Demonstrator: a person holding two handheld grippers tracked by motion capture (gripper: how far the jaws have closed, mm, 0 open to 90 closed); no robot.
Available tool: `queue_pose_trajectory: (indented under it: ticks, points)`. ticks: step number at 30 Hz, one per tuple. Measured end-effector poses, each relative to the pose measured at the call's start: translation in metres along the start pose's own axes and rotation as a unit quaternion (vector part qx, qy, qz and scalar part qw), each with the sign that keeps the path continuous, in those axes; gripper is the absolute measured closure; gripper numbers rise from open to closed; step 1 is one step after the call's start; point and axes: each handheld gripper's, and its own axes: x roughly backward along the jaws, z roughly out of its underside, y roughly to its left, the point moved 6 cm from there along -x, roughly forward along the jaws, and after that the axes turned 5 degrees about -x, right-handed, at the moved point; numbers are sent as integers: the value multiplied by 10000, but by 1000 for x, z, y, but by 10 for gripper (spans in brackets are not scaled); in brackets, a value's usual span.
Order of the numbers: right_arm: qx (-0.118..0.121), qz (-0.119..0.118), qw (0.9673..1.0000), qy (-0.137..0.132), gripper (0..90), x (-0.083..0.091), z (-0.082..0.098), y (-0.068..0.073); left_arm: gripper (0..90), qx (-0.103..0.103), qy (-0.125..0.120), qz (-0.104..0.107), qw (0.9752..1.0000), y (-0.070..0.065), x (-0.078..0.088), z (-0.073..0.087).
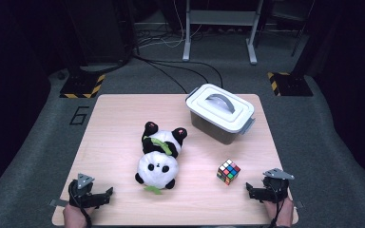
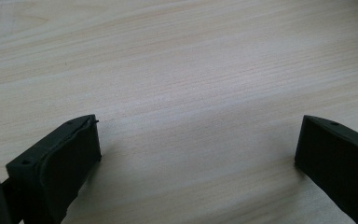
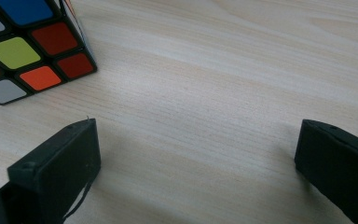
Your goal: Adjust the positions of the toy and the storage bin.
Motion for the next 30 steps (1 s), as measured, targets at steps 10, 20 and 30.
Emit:
queue_pose_trajectory:
  ticks: [10, 20, 30]
  points:
    - [0, -1, 10000, 1, 0, 0, 0, 0, 0, -41, 8, -27, 10000, 0, 1, 0]
    - [2, -1, 10000, 1, 0, 0, 0, 0, 0, -57, 174, -75, 9998, 1, 3, -1]
    - [14, -5, 10000, 3, 0, 0, 0, 0, 0, -50, -109, 191, 9997, -14, 22, -29]
